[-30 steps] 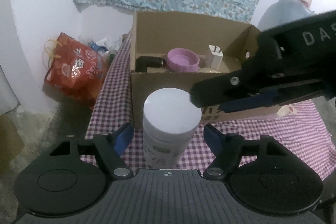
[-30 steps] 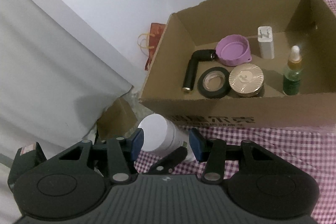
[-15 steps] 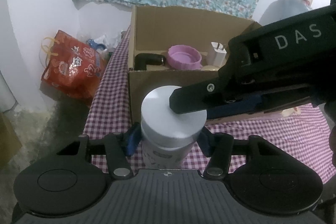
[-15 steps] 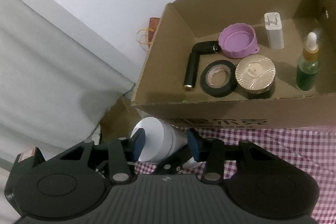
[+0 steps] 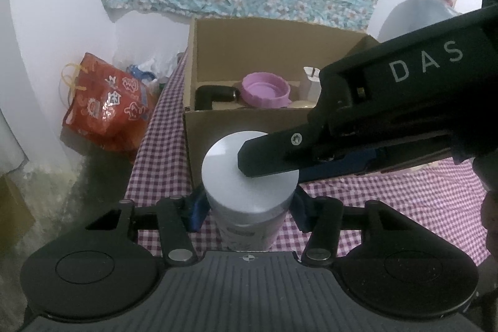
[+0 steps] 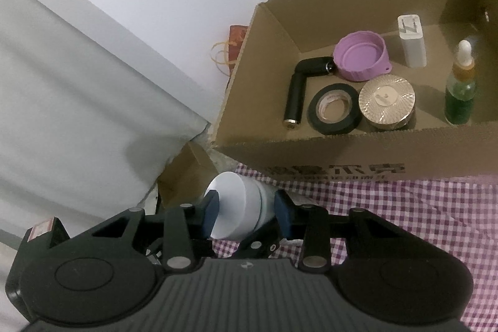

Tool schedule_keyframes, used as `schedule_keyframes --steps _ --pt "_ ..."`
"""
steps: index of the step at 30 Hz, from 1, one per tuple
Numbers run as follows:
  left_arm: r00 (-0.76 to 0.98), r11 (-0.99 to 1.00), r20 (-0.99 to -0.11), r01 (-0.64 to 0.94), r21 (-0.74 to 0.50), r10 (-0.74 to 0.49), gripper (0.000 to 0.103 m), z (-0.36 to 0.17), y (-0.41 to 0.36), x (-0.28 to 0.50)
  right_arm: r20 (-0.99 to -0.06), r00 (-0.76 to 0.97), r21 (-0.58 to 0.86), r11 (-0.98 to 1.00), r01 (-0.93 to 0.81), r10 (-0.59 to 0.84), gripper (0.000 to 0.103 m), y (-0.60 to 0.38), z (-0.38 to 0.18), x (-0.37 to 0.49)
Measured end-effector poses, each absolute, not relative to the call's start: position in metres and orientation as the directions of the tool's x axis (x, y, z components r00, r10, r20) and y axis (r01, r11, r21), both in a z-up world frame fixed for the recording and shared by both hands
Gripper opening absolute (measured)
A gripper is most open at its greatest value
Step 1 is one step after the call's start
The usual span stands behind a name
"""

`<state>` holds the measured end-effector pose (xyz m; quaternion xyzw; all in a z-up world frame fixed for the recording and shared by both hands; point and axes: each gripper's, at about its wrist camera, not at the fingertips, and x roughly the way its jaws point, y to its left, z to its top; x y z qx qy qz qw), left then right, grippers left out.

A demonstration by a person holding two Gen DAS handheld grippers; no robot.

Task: Organize rigid objects
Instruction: 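Close the right gripper on the white supplement bottle lid, then carry the white supplement bottle into the box and release it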

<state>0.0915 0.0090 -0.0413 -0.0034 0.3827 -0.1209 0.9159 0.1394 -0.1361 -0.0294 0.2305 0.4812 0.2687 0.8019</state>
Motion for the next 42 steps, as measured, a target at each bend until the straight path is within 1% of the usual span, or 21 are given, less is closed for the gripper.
schedule_keyframes --steps 7,15,22,28,31,36,42 --pt "0.687 0.969 -0.691 0.235 -0.081 -0.225 0.053 -0.031 0.003 0.080 -0.625 0.406 0.648 0.733 -0.207 0.667 0.042 -0.146 -0.023 0.127" --pt "0.696 0.964 -0.686 0.262 -0.031 -0.211 0.053 -0.011 -0.009 0.067 -0.584 0.446 0.667 0.714 -0.212 0.678 0.042 -0.158 -0.007 0.105" --pt "0.697 0.951 -0.678 0.310 -0.006 -0.232 0.053 0.009 -0.024 0.056 -0.527 0.498 0.692 0.688 -0.219 0.689 0.042 -0.179 0.008 0.081" --pt "0.715 0.931 -0.655 0.362 0.048 -0.244 0.053 0.030 -0.046 0.049 -0.461 0.552 0.718 0.657 -0.229 0.695 0.042 -0.204 0.024 0.066" --pt "0.720 0.920 -0.644 0.388 0.066 -0.258 0.053 0.041 -0.058 0.051 -0.428 0.583 0.723 0.649 -0.238 0.691 0.042 -0.218 0.033 0.062" --pt "0.709 0.893 -0.633 0.445 0.061 -0.310 0.053 0.056 -0.079 0.065 -0.391 0.633 0.714 0.654 -0.249 0.668 0.042 -0.241 0.051 0.065" --pt "0.687 0.860 -0.631 0.507 0.060 -0.361 0.053 0.066 -0.113 0.098 -0.371 0.670 0.701 0.667 -0.253 0.643 0.042 -0.270 0.067 0.091"
